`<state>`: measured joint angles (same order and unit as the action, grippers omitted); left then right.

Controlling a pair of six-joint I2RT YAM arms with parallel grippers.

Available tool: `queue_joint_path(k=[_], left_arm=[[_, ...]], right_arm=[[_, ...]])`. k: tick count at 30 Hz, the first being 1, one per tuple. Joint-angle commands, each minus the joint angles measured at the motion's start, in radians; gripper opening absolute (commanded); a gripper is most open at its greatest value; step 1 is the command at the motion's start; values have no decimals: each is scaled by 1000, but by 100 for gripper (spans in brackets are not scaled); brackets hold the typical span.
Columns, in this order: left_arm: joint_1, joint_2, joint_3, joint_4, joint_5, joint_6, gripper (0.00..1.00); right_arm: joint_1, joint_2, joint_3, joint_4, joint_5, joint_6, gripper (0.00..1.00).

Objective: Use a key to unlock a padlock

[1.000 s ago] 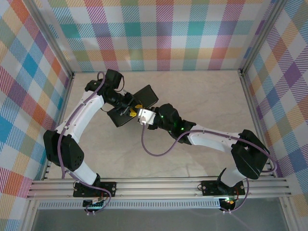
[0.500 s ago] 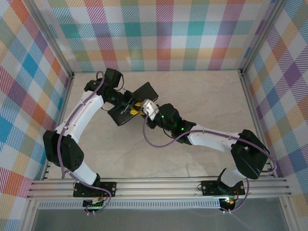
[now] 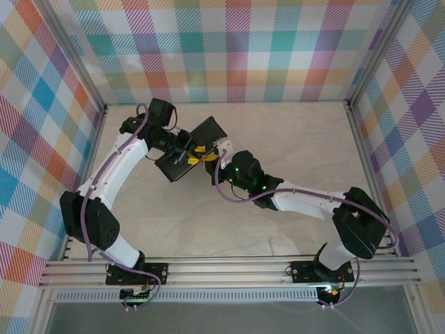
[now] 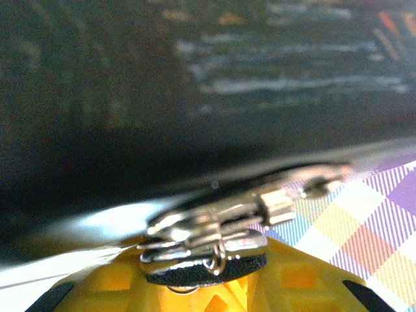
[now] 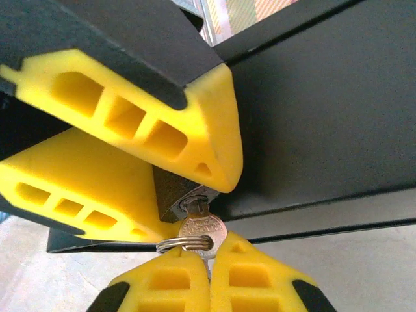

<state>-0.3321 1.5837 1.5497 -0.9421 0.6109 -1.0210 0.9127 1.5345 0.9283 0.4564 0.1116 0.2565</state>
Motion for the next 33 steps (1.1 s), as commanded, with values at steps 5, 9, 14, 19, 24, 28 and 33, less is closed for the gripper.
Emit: queue_joint_path(k=[5,9,14,19,24,28,33], left_arm=[[-13,-49,2,58,44,8,0],[-13,-56,-9,58,35,-3,0],[-13,-60,-11,55,36,3,0],[-12,-60,-11,44,41,21,0],[-12,-64,-13,34,38,32,0],[-8,-54,-7,29,41,38,0],[-8,-47,2,23,47,44,0]], right_arm=[[9,-49,31,151,-86,229,0],[7,-60,53,116,-84,289,0],[5,-71,70,55,-85,268,0],[-64,-105,47,-43,-122,229,0],[-138,-93,81,-69,-320,258,12],[-141,-129,106,-213,-349,124,20],[-145,-183,97,-306,-379,-158,21]])
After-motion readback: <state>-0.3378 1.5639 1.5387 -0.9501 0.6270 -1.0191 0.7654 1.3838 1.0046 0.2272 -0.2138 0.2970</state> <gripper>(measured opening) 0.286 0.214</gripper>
